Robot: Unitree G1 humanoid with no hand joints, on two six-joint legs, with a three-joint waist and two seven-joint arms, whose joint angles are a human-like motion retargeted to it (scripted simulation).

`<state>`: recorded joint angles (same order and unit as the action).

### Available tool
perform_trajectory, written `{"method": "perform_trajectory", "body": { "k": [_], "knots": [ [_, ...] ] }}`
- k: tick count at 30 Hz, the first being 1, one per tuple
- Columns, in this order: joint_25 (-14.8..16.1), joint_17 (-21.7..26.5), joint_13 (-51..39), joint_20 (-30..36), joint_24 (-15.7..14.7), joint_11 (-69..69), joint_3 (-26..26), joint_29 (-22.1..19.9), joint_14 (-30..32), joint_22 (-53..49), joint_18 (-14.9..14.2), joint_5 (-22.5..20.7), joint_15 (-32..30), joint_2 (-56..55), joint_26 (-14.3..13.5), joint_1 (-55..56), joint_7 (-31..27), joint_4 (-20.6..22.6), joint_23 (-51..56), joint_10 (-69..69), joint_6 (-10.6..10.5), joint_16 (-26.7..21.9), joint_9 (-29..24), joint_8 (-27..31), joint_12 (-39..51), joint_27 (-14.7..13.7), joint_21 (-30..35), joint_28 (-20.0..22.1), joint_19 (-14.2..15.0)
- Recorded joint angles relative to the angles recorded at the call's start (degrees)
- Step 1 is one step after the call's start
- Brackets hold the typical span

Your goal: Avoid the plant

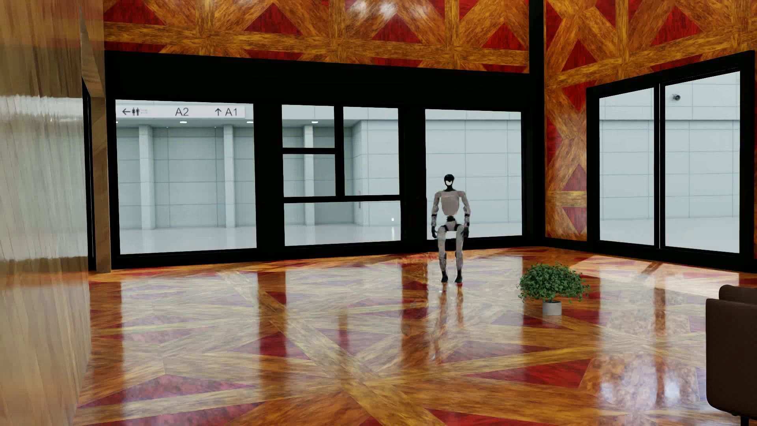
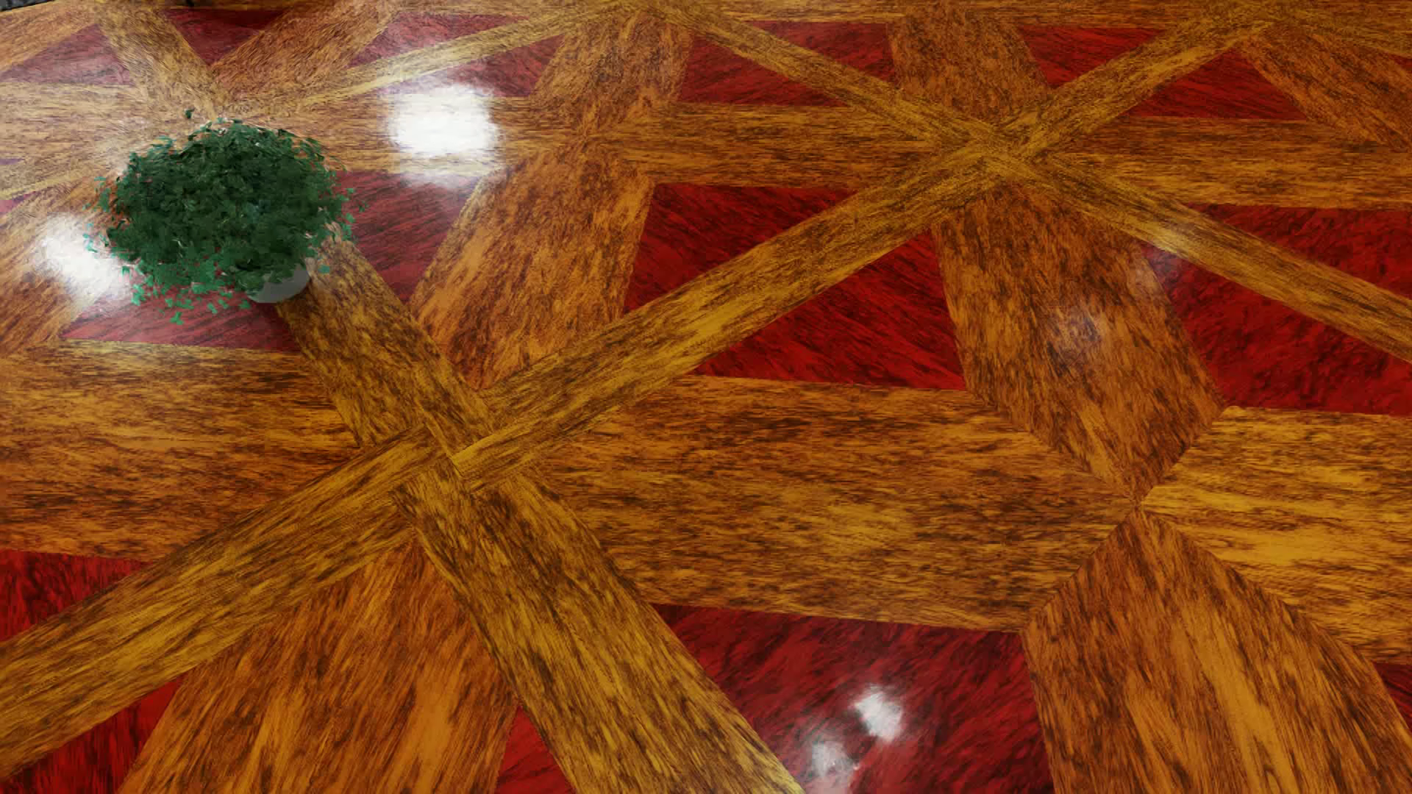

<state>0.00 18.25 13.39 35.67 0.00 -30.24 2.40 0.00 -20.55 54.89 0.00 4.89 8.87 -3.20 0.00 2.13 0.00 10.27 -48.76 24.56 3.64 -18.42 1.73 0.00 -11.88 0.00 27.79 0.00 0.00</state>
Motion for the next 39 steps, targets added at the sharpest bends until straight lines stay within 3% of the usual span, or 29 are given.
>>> {"method": "perform_trajectory", "body": {
  "k": [9,10,13,14,15,18,21,23,24,25,26,27,28,29,30,31,33,35,37,38,39],
  "knots": [
    [0.0,-1.0,-2.3,-2.2,0.0,1.0,-1.9,0.0,6.6,-5.1,0.0,-0.4,3.2,0.7,0.0,2.7,0.0,0.7,1.3,0.4,0.3,1.2,-0.6,0.0,2.2,0.0,-1.5,0.0,0.0],
    [0.0,-0.8,-1.6,-0.1,0.0,-0.1,-0.4,0.0,7.4,-5.6,0.0,-0.2,4.3,0.1,0.0,2.7,0.0,1.3,1.1,0.6,0.5,1.0,-0.8,0.0,2.0,0.0,-1.1,0.0,0.0],
    [0.0,-0.5,0.4,2.3,0.0,-13.9,0.7,0.0,4.9,-4.8,0.0,0.7,6.4,-7.5,0.0,-1.4,0.0,2.5,-0.2,0.5,1.1,0.1,-3.7,0.0,2.5,0.0,-1.7,0.0,0.0],
    [0.0,-0.6,0.8,1.5,0.0,-19.5,1.2,0.0,3.9,-9.5,0.0,0.1,7.0,-10.9,0.0,-2.8,0.0,2.3,-0.1,0.4,1.2,-1.8,-5.0,0.0,1.7,0.0,-1.0,0.0,0.0],
    [0.0,-0.6,1.8,2.8,0.0,-23.8,3.8,0.0,2.5,-9.3,0.0,0.2,7.4,-14.0,0.0,-3.8,0.0,1.2,-0.4,0.1,0.6,-2.4,-4.7,0.0,2.3,0.0,-0.6,0.0,0.0],
    [0.0,0.7,3.7,0.6,0.0,-19.2,9.1,0.0,-1.0,-7.5,0.0,0.3,4.1,-22.2,0.0,-6.8,0.0,-0.8,-1.7,-1.0,-1.7,-1.3,-5.5,0.0,5.6,0.0,-0.1,0.0,0.0],
    [0.0,0.8,4.9,0.1,0.0,-11.8,10.2,0.0,-7.8,-7.7,0.0,1.2,-1.6,-27.5,0.0,-14.7,0.0,-1.0,-5.8,-1.9,-1.6,-1.3,-7.0,0.0,7.9,0.0,-0.4,0.0,0.0],
    [0.0,0.7,5.2,0.3,0.0,-8.2,11.4,0.0,-9.7,-6.4,0.0,1.0,-2.2,-29.5,0.0,-19.0,0.0,-1.3,-8.0,-2.2,-1.7,-1.3,-7.6,0.0,9.3,0.0,-1.0,0.0,0.0],
    [0.0,0.9,5.1,1.1,0.0,-9.8,13.4,0.0,-8.7,-4.9,0.0,2.8,-1.4,-30.2,0.0,-20.9,0.0,-1.0,-8.5,-3.3,-1.7,-1.1,-7.3,0.0,9.7,0.0,-0.7,0.0,0.0],
    [0.0,1.0,5.1,4.3,0.0,-11.4,14.3,0.0,-7.6,-7.3,0.0,1.2,-1.6,-31.0,0.0,-22.2,0.0,-2.4,-9.0,-2.9,-2.2,-2.5,-6.8,0.0,8.8,0.0,-0.1,0.0,0.0],
    [0.0,0.7,5.2,0.3,0.0,-16.0,16.0,0.0,-4.8,-4.4,0.0,0.6,0.2,-33.2,0.0,-21.3,0.0,-4.1,-9.7,-1.3,-2.9,-0.8,-5.9,0.0,7.8,0.0,-0.6,0.0,0.0],
    [0.0,1.7,6.0,4.5,0.0,-19.1,16.6,0.0,-0.1,-3.4,0.0,-0.1,2.1,-31.6,0.0,-22.2,0.0,-5.2,-8.4,1.3,-4.1,-0.8,-6.0,0.0,7.2,0.0,-0.2,0.0,0.0],
    [0.0,1.1,4.8,4.3,0.0,-21.1,16.4,0.0,9.6,-3.7,0.0,-1.1,4.3,-29.9,0.0,-21.2,0.0,-6.1,-10.3,6.1,-4.2,-1.0,-5.7,0.0,5.2,0.0,1.2,0.0,0.0],
    [0.0,0.7,4.9,5.1,0.0,-21.8,15.3,0.0,20.0,-3.0,0.0,-0.5,6.7,-28.2,0.0,-15.8,0.0,-6.0,-10.6,16.1,-3.2,-1.2,-4.1,0.0,3.7,0.0,1.2,0.0,0.0],
    [0.0,0.9,4.3,5.7,0.0,-21.2,14.8,0.0,26.6,-2.5,0.0,-2.8,8.8,-23.5,0.0,-10.7,0.0,-7.9,-9.3,28.8,-3.8,-0.6,-6.4,0.0,3.2,0.0,-0.3,0.0,0.0],
    [0.0,0.0,3.6,4.0,0.0,-20.0,10.5,0.0,26.5,-4.0,0.0,-5.2,10.4,-20.2,0.0,-4.1,0.0,-8.5,-7.8,41.8,-4.0,-1.0,-7.4,0.0,1.6,0.0,-0.5,0.0,0.0],
    [0.0,0.5,2.4,5.0,0.0,-14.6,4.7,0.0,24.2,-2.4,0.0,-4.4,11.6,-10.0,0.0,7.5,0.0,-6.2,-5.0,52.9,-1.8,-1.1,-7.9,0.0,-0.2,0.0,0.2,0.0,0.0],
    [0.0,0.2,1.2,0.1,0.0,-6.9,-3.5,0.0,29.6,-4.9,0.0,-4.4,10.7,0.5,0.0,15.9,0.0,-5.0,-1.3,40.0,-0.2,-1.3,-9.0,0.0,-3.3,0.0,-0.9,0.0,0.0],
    [0.0,2.1,-1.0,2.7,0.0,-0.6,-7.7,0.0,35.2,-5.1,0.0,-3.7,10.4,9.2,0.0,21.7,0.0,-3.9,2.4,17.9,0.4,-2.5,-8.8,0.0,-4.5,0.0,-0.6,0.0,0.0],
    [0.0,2.8,-2.1,1.7,0.0,1.7,-9.7,0.0,28.5,-5.0,0.0,-3.7,11.3,13.0,0.0,23.4,0.0,-3.8,4.0,7.7,0.4,-2.3,-8.5,0.0,-5.0,0.0,-1.1,0.0,0.0],
    [0.0,3.6,-3.4,2.4,0.0,2.6,-10.6,0.0,14.5,-5.8,0.0,-3.7,12.5,16.1,0.0,24.9,0.0,-4.2,5.4,0.9,0.1,-2.6,-7.6,0.0,-5.8,0.0,-1.1,0.0,0.0]
  ]
}}
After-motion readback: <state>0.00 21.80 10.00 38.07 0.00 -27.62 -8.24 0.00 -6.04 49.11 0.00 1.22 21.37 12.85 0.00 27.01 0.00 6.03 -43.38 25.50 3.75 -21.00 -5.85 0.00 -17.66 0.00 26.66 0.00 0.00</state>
